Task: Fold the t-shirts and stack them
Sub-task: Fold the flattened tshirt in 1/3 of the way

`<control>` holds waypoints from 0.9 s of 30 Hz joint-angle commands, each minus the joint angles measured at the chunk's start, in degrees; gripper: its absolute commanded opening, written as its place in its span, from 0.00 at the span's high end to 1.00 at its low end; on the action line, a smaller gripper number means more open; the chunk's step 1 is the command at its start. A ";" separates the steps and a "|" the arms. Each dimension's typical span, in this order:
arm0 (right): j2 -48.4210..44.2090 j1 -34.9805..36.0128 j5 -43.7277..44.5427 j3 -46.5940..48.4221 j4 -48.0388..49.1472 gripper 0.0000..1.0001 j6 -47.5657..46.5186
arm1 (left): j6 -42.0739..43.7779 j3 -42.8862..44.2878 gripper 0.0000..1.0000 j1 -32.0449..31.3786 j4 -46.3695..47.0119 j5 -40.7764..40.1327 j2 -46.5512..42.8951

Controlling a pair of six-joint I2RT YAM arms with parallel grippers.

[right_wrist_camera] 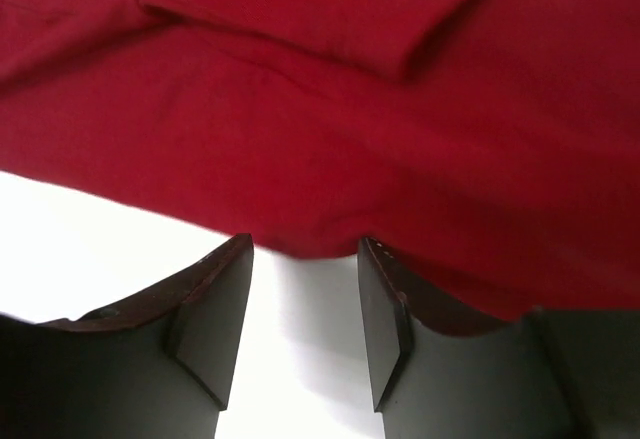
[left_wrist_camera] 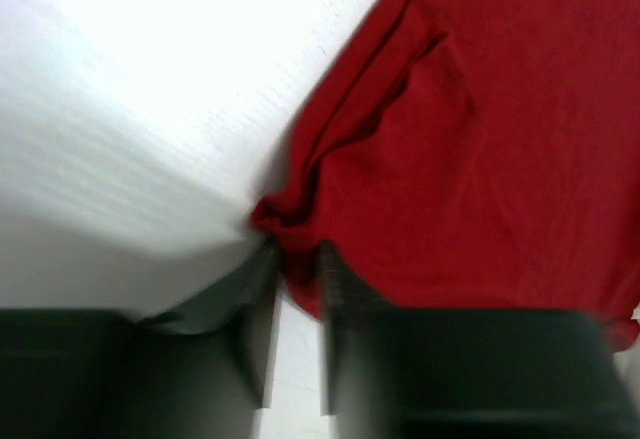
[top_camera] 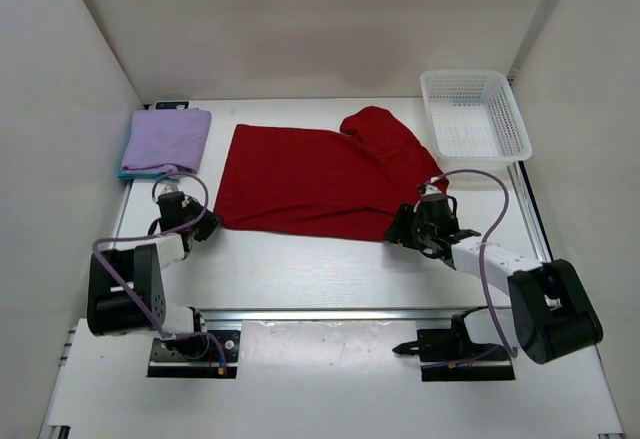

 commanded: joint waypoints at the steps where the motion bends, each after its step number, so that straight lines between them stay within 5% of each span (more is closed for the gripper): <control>1: 5.07 1.40 1.76 3.40 3.63 0.55 -2.30 | 0.20 3.24 0.74 -1.13 -1.62 -2.06 3.70; 3: 7.54 2.89 3.34 5.08 2.49 0.56 -3.71 | 1.59 4.83 0.91 -0.78 -2.93 -2.15 4.14; 5: 8.95 3.07 5.10 5.70 0.82 0.78 -4.15 | 2.04 5.97 1.00 0.62 -4.34 -1.37 4.67; 9: 9.40 3.16 3.79 3.43 0.64 1.00 -3.28 | 1.96 4.67 1.00 4.04 -4.26 0.74 5.63; 18: -7.29 7.37 2.91 -9.50 -4.80 1.00 -0.73 | 4.32 -3.51 1.00 13.44 -10.40 7.59 -7.26; 24: -26.97 22.93 9.86 -12.84 -13.85 1.00 9.46 | 8.72 -7.98 1.00 15.13 -25.43 12.08 -26.93; 27: -32.41 18.99 6.26 -11.62 -19.55 0.83 7.37 | 7.76 -10.71 0.89 12.76 -29.83 10.76 -35.29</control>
